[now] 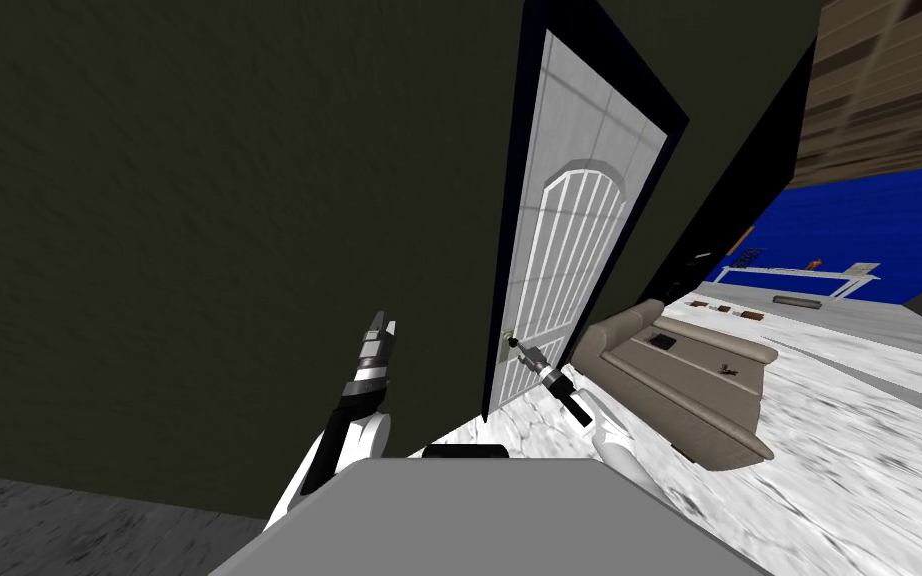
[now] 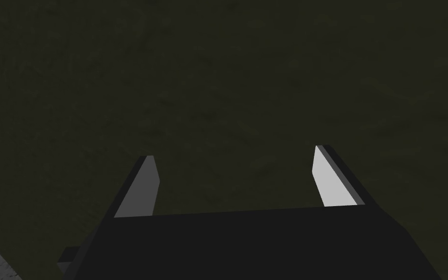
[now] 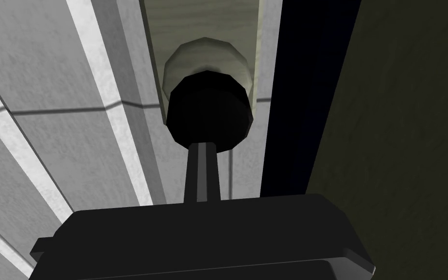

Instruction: Pull the door open

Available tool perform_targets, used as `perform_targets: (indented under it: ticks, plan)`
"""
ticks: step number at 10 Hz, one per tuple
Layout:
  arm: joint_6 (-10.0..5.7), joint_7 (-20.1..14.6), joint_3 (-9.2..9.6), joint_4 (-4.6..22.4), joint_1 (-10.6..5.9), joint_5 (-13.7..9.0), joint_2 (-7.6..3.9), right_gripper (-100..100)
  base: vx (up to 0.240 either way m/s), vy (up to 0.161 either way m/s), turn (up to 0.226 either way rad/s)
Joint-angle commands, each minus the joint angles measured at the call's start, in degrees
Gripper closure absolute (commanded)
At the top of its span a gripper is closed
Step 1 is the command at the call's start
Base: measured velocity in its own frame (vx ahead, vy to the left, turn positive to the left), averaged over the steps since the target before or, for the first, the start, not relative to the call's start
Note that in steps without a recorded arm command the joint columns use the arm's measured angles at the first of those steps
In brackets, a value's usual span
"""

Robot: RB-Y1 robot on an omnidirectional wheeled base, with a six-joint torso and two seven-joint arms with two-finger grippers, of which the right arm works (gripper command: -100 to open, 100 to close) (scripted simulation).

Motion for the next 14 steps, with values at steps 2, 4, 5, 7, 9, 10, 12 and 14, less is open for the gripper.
perform_targets:
  ticks: [2, 4, 5, 7, 9, 10, 12, 14]
  plan:
    - [0.0, 0.0, 0.0, 0.0, 0.0, 0.0, 0.0, 100, 0.0, 0.0, 0.0]
    - [-0.38, -0.5, 0.1, -0.3, 0.4, 0.1, -0.45, -100, -0.131, -0.041, -0.034]
    - [-0.6, -0.7, 0.16, -0.4, 0.62, 0.1, -0.7, -100, -0.159, -0.034, -0.04]
    - [-1.02, -1.3, 0.27, -0.7, 1.07, 0.2, -1.2, -100, -0.184, -0.03, -0.052]
    - [-1.06, -1.2, 0.28, -0.8, 1.14, 0.2, -1.21, -100, -0.137, -0.042, -0.02]
    - [-0.73, -0.9, 0.21, -0.6, 0.87, 0.1, -0.92, -100, 0.094, 0.022, 0.036]
    - [-0.33, -0.5, 0.13, -0.4, 0.53, 0.0, -0.58, -100, 0.176, 0.053, 0.041]
    - [0.22, 0.1, 0.02, 0.0, 0.06, -0.1, -0.11, -100, 0.23, 0.078, 0.059]
